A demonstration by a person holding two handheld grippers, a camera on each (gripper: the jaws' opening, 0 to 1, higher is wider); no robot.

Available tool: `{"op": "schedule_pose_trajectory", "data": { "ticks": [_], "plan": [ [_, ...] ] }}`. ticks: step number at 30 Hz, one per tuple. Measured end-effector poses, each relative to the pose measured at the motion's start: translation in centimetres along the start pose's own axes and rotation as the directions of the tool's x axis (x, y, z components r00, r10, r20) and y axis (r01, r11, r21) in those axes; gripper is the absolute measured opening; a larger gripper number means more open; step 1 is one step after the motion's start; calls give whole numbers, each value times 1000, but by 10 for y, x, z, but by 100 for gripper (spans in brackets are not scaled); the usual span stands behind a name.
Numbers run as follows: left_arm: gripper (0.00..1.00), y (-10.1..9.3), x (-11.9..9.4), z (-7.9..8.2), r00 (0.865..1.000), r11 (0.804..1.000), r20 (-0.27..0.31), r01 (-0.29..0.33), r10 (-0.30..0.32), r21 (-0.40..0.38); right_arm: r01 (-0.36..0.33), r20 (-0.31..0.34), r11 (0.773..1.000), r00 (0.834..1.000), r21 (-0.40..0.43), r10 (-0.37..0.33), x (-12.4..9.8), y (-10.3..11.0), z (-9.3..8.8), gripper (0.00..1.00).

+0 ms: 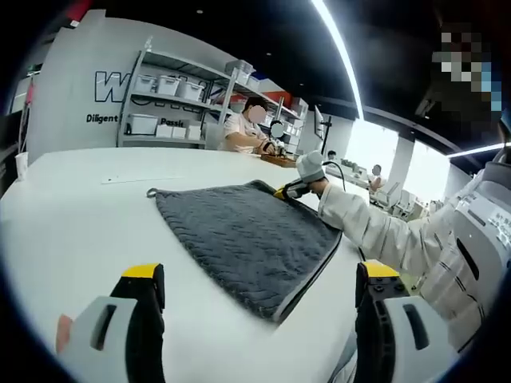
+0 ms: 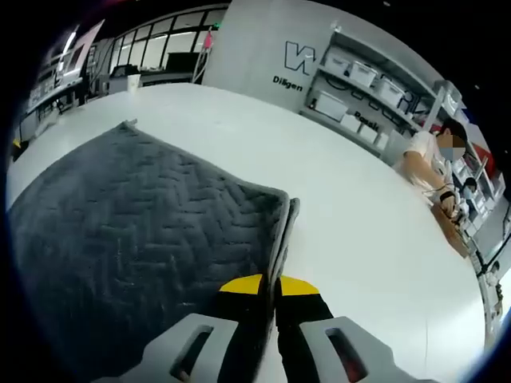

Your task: Open the folded towel by lifting each exposed corner and separating the folded layers until the towel lies flat within the target outline without major curled edges

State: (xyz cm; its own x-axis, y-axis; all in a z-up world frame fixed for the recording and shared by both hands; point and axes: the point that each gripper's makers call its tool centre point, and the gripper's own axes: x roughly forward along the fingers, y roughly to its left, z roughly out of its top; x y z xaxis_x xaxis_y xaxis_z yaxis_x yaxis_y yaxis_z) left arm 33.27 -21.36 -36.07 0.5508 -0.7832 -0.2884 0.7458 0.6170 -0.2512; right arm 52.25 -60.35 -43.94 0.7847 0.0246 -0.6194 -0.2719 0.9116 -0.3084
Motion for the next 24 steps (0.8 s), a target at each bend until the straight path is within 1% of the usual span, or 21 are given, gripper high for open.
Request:
{"op": "schedule_pose_trajectory", "data": {
  "ticks": [4,7,10,13,14,16,17,21,24],
  "plan": [
    [98,-1,0,0,1000,1000,-2,0,0,4,10,-6,1000,1000,-3,-10,3,-3,0,0],
    [98,-2,-1,-1,1000,1000,-3,0,0,6,17,-9,1000,1000,2,-17,4,-6,0,3],
    [98,-1,-2,-3,1000,1000,-7,-3,3,1,68,-24,998,997,4,-68,2,-16,-1,14],
    [98,-1,-3,-3,1000,1000,-3,-3,3,-2,113,-36,993,993,21,-113,0,-29,-1,30],
    [98,-2,-3,-2,1000,1000,-2,-3,3,-3,121,-37,992,992,23,-121,-1,-31,-1,37],
    [98,-2,-4,-2,1000,1000,-2,-3,3,-2,160,-40,987,986,27,-159,-5,-40,-1,46],
    [98,-2,-4,-1,1000,1000,-3,-3,3,0,172,-42,985,985,31,-170,-8,-42,-1,52],
    [98,-3,-3,0,1000,1000,0,3,-3,2,207,-37,977,978,53,-205,-22,-50,-2,65],
    [98,-3,-2,1,1000,1000,0,3,-3,2,227,-29,971,974,80,-226,-30,-54,-2,80]
  ]
}}
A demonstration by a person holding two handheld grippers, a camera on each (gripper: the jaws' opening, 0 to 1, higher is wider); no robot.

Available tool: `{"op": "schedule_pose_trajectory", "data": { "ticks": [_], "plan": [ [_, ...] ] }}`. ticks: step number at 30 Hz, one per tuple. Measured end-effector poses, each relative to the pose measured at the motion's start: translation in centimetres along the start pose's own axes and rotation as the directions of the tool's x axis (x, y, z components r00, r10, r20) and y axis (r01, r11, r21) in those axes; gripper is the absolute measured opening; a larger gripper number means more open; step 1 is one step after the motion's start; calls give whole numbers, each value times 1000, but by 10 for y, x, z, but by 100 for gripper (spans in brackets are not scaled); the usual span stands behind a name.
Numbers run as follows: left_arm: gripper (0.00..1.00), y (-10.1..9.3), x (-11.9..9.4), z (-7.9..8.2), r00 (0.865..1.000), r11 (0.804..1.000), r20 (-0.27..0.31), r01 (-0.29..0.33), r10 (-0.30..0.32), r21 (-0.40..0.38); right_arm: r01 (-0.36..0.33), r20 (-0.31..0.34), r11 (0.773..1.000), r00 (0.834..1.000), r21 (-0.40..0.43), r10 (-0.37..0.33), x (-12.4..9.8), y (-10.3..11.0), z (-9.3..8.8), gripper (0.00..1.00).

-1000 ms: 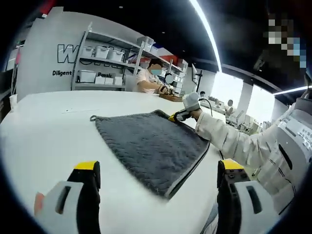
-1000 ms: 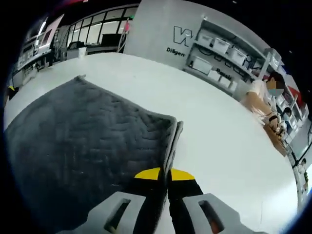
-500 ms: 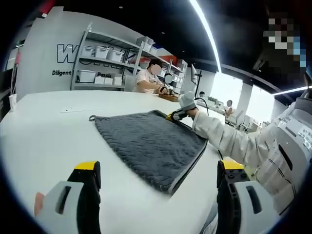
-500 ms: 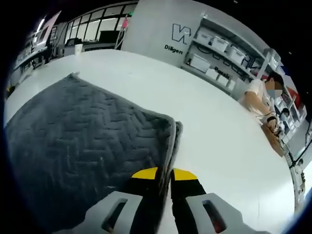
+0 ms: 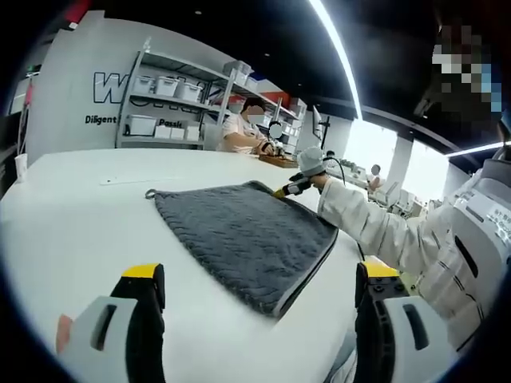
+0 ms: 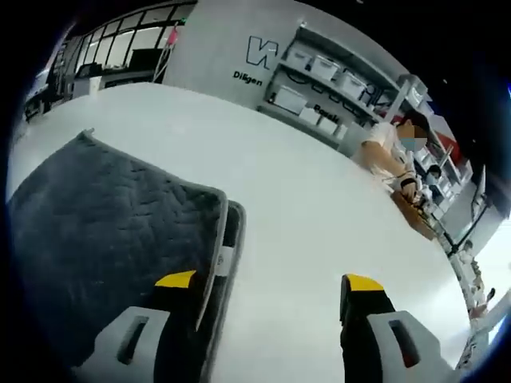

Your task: Open the folded towel by lifting each exposed corner and separating the folded layers until the towel lies flat within the target outline without major curled edges

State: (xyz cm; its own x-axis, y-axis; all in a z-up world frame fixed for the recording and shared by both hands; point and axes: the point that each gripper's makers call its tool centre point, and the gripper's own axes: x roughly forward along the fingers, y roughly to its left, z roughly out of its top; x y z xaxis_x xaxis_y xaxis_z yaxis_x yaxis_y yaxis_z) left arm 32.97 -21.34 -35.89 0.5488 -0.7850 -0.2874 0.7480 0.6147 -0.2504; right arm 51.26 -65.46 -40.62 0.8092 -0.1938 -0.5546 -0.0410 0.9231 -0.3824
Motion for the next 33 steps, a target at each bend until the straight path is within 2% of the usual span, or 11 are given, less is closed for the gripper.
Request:
{"op": "schedule_pose_trajectory", "data": {
  "ticks": [2,4,6,10,18,23,25,30,33],
  "plan": [
    [98,-1,2,0,1000,1000,-1,4,-4,-2,-5,7,999,1000,41,5,-11,-5,-1,87],
    [98,-3,4,0,1000,1000,-7,13,-13,4,-44,34,993,999,112,41,-27,-6,-1,93],
    [99,-4,5,-1,1000,1000,-15,23,-23,9,-86,49,986,996,141,80,-39,-3,-2,98],
    [99,-6,7,-1,999,999,-11,40,-40,-2,-153,57,974,988,167,146,-60,3,-10,99],
    [99,-6,4,-3,999,999,-15,46,-46,-13,-199,44,970,980,144,194,-103,15,-38,99],
    [99,-3,2,-3,999,999,-9,31,-31,-20,-190,55,967,981,171,184,-132,23,-63,88],
    [99,-2,2,-4,999,999,-11,31,-31,-22,-198,43,959,980,202,194,-144,27,-78,84],
    [99,-4,5,-5,999,999,-19,37,-37,-18,-215,51,949,977,232,209,-162,31,-94,65],
    [99,-6,6,-4,999,999,-16,47,-47,-18,-231,48,940,973,250,226,-164,33,-100,52]
  ]
}}
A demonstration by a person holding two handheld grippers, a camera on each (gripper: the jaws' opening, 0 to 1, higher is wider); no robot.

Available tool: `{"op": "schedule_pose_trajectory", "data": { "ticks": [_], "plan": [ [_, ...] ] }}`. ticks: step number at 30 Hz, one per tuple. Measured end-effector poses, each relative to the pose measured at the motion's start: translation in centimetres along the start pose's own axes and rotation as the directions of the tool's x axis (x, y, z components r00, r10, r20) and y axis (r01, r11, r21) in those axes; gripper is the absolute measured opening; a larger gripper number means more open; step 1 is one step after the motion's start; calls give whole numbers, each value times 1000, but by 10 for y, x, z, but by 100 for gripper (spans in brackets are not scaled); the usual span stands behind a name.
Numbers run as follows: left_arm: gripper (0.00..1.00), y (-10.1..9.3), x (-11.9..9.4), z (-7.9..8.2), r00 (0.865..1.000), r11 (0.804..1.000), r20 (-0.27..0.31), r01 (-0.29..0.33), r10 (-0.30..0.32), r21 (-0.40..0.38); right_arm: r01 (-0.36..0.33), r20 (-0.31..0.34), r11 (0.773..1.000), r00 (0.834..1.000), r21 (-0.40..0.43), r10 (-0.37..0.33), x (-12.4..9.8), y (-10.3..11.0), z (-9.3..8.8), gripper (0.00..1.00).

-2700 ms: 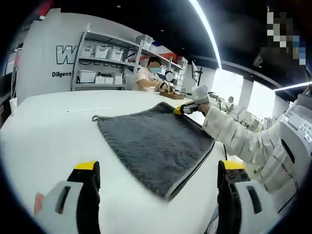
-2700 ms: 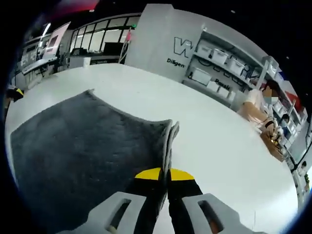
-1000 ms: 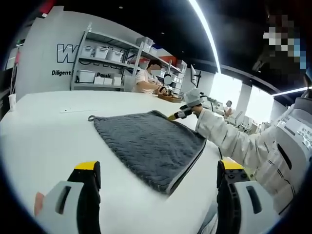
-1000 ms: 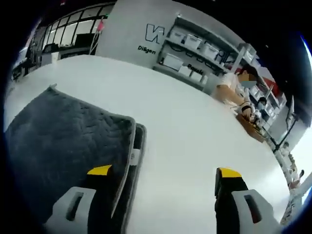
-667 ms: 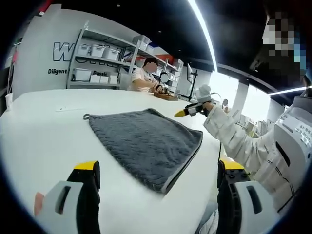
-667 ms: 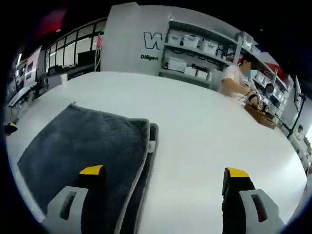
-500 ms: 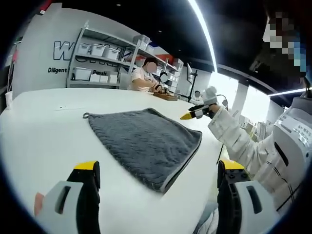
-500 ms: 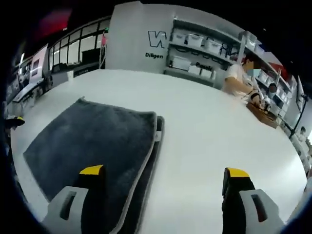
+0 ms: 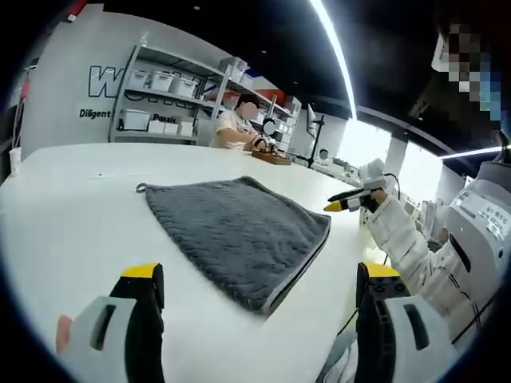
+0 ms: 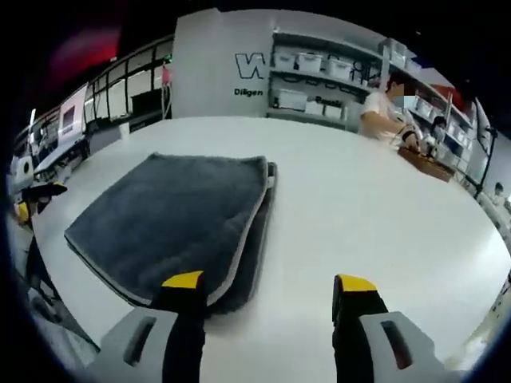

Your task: Open the folded towel by lifting each exposed corner and separating the folded layers until the towel lies flat within the target outline without major curled edges

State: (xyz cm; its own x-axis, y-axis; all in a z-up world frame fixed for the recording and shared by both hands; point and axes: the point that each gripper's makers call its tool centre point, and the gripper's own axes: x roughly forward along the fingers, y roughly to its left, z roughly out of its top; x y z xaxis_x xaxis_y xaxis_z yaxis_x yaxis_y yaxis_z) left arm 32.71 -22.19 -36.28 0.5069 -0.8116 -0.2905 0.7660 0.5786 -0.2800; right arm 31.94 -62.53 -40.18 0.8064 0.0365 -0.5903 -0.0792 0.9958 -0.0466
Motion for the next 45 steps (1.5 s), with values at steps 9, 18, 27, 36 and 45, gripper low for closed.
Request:
{"op": "schedule_pose_trajectory", "data": {
  "ticks": [9,18,27,36,45],
  "plan": [
    [98,-3,1,0,1000,1000,-3,5,-5,0,-104,-13,987,994,121,106,9,14,-22,23],
    [98,-4,0,2,1000,1000,-4,5,-5,6,-130,-21,983,991,129,134,13,19,-31,0],
    [97,-7,1,4,1000,1000,2,16,-16,5,-102,-68,994,992,49,105,18,18,-40,0],
    [97,-6,0,3,1000,1000,-5,8,-8,8,-76,-91,997,993,-10,75,15,16,-42,0],
    [97,-11,8,3,1000,1000,-15,26,-25,11,-77,-79,997,994,-15,75,15,13,-42,0]
  ]
}}
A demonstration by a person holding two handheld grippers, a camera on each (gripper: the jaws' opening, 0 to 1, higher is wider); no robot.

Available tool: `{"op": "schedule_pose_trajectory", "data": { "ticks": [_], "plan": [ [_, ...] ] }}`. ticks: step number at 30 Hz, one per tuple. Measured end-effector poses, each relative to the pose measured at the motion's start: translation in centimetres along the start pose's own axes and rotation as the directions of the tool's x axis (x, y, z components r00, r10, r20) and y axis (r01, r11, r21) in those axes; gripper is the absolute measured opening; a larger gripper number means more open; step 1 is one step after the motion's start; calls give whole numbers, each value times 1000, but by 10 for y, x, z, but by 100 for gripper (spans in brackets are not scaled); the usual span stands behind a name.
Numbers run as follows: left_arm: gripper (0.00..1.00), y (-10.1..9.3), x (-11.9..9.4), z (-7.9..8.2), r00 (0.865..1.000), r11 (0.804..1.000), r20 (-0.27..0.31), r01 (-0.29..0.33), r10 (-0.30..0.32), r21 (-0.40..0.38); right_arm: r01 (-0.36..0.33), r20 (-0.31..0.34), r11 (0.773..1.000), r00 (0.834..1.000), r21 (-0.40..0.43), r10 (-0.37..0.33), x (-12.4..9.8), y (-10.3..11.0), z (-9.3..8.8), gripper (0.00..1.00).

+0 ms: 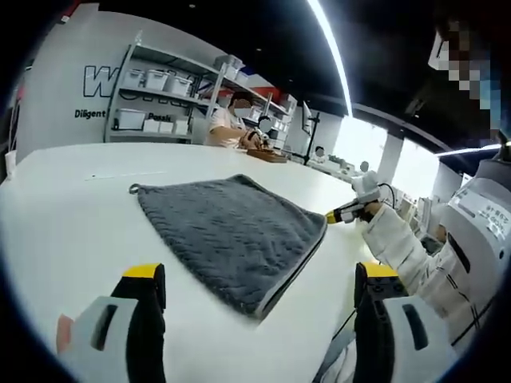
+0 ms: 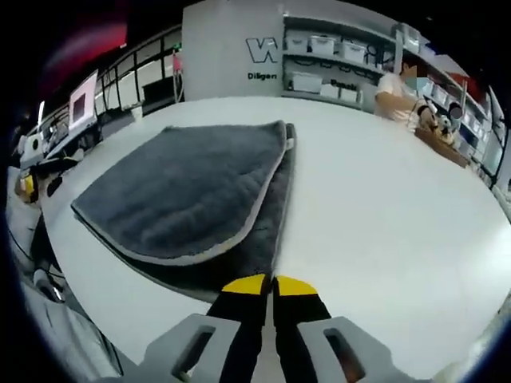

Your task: Open the folded towel by lifting each exposed corner and separating the folded layers until the towel lies flat within the target outline without major curled edges

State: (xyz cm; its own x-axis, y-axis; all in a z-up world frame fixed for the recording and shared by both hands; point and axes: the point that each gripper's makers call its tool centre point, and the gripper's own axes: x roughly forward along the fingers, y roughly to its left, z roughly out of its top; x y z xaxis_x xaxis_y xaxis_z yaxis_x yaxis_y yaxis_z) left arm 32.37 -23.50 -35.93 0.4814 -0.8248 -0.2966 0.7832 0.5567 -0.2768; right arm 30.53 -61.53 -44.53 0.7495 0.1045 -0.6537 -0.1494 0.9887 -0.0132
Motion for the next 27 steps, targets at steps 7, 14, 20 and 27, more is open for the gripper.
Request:
{"op": "schedule_pose_trajectory", "data": {
  "ticks": [7,14,20,27],
  "plan": [
    [96,-11,19,8,1000,999,-3,29,-29,22,72,27,997,997,9,-72,-4,-15,1,18],
    [96,-20,42,19,999,998,1,43,-43,42,155,19,988,988,-24,-154,-20,-29,-4,56],
    [95,-37,66,27,997,995,3,78,-79,66,110,-3,994,994,-27,-110,-29,-18,-11,84],
    [86,-64,104,38,991,988,28,128,-131,81,56,-70,994,996,-90,-62,-34,1,-26,99]
  ]
}}
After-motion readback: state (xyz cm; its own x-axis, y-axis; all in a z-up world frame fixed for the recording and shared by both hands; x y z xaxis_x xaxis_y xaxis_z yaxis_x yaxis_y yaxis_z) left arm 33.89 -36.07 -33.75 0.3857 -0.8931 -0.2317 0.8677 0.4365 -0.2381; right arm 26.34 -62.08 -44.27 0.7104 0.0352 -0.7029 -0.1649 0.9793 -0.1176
